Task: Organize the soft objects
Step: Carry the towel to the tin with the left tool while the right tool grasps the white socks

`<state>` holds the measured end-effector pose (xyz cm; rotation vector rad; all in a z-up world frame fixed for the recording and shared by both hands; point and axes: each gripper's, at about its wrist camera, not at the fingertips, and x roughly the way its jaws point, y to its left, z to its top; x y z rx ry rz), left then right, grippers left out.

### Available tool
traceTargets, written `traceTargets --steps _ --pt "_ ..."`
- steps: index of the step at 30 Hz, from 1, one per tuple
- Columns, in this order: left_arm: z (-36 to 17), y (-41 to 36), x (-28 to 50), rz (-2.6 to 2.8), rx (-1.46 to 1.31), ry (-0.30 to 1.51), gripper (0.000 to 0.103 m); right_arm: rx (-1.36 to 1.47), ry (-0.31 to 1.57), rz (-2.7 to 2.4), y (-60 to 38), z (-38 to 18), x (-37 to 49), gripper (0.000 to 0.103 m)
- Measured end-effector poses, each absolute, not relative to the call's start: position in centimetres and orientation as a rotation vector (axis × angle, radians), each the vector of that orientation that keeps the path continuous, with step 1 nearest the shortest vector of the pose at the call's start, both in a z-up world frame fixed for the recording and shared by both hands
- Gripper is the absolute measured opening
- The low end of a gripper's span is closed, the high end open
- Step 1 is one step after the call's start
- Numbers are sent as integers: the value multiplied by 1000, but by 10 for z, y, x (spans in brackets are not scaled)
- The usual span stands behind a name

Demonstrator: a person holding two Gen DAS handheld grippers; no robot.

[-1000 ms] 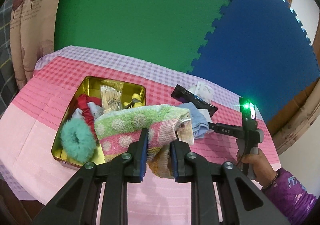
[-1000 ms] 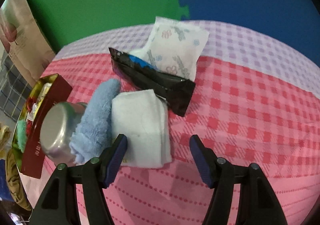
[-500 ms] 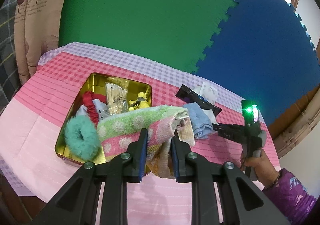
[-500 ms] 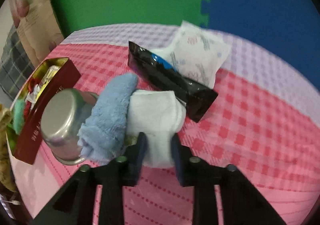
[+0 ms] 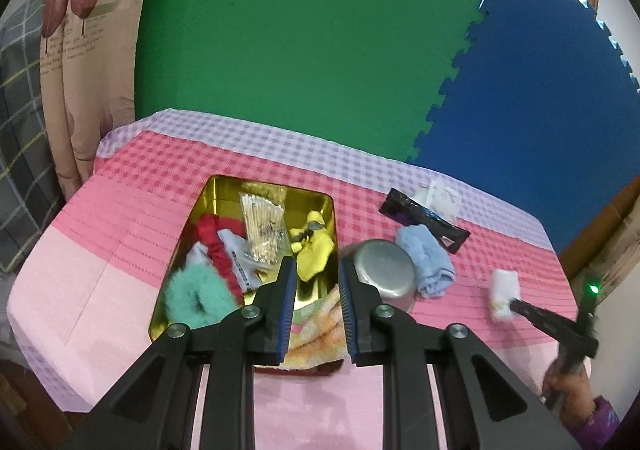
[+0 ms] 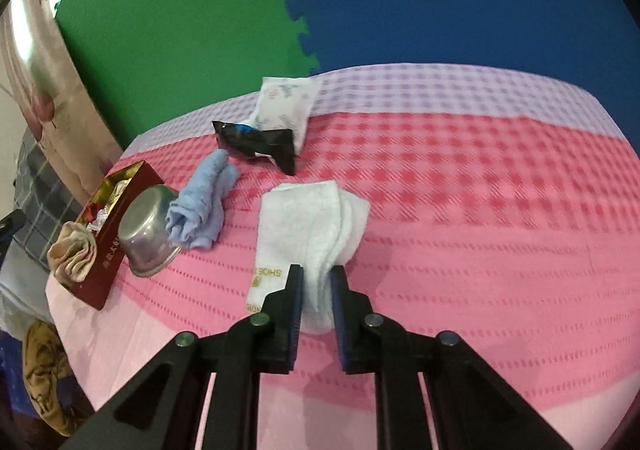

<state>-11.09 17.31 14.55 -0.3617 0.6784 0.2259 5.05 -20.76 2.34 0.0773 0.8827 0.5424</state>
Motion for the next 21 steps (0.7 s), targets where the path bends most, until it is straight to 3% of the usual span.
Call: traceTargets --steps 11,21 --pt "144 180 -103 233 -369 699 19 128 881 558 -226 30 33 14" --pt "128 162 -147 288 -406 690 19 171 866 714 -184 66 7 14"
